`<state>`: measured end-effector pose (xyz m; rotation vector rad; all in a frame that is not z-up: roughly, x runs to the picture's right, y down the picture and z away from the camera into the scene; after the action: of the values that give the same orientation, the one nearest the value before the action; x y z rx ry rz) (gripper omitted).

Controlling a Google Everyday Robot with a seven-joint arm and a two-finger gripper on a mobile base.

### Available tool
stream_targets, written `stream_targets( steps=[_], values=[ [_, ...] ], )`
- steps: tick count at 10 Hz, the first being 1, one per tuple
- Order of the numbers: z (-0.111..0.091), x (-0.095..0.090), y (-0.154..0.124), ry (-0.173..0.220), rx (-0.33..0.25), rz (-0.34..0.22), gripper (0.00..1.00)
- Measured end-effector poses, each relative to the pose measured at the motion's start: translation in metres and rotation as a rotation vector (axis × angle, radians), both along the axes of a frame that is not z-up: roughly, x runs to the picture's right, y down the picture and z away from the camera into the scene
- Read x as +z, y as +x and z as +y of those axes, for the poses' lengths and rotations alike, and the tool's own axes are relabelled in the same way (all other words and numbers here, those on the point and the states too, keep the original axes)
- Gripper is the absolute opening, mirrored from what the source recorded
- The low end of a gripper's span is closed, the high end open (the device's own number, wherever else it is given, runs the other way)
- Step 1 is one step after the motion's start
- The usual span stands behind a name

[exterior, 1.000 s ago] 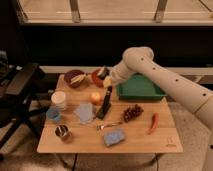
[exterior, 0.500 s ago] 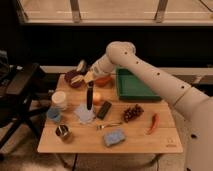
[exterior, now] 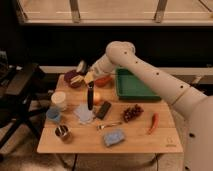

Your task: Place brush in paper cup

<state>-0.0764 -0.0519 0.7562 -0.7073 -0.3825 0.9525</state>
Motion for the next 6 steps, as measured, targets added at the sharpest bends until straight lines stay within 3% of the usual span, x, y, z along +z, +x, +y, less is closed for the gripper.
stream_targets(
  steps=[3, 6],
  values=[
    [0.014, 0.009, -0.039, 0.053, -0.169, -0.041, 0.0],
    [0.03, 0.021, -0.048, 0.054, -0.275, -0.011, 0.0]
  ],
)
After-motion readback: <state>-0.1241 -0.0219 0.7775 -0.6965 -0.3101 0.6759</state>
